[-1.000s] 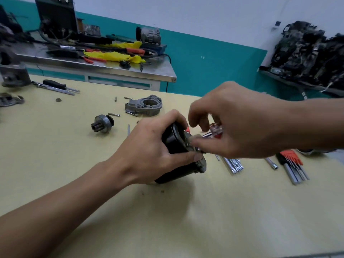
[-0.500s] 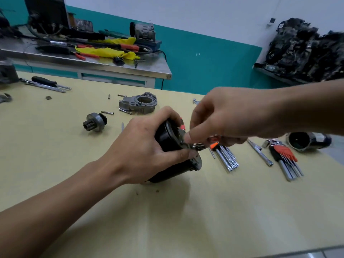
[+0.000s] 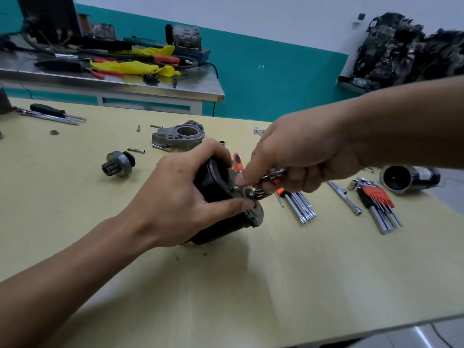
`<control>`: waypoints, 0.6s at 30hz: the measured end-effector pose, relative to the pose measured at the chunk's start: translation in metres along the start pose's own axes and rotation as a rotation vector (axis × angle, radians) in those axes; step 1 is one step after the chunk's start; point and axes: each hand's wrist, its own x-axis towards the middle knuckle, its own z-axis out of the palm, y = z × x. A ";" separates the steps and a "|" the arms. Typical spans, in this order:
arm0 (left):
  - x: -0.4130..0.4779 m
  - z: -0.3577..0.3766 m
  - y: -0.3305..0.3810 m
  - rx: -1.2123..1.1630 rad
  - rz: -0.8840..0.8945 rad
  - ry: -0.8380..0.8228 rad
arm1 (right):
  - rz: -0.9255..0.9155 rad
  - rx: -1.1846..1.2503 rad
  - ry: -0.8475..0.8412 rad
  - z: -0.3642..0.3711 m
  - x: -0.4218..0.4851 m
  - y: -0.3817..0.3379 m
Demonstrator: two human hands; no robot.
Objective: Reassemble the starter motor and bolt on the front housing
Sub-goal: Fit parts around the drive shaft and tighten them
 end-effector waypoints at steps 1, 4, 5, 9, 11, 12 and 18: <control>-0.001 -0.001 0.000 -0.004 -0.009 0.007 | -0.046 -0.066 0.024 -0.001 -0.002 0.001; 0.000 -0.001 -0.001 -0.038 -0.019 0.019 | -0.677 -0.715 0.366 -0.005 -0.005 0.014; 0.000 0.000 -0.001 -0.048 -0.022 0.014 | -0.983 -0.929 0.433 -0.006 -0.006 0.018; 0.000 0.002 0.001 -0.016 -0.024 -0.012 | -1.428 -1.299 0.340 -0.017 0.001 0.022; -0.001 0.002 0.000 -0.024 -0.023 -0.006 | -1.258 -1.200 0.298 -0.014 0.002 0.018; -0.001 0.002 0.000 -0.031 -0.027 0.005 | -1.092 -1.047 0.305 -0.010 0.002 0.017; -0.001 0.001 0.003 -0.008 -0.018 0.019 | -0.004 0.038 -0.022 -0.002 -0.001 0.002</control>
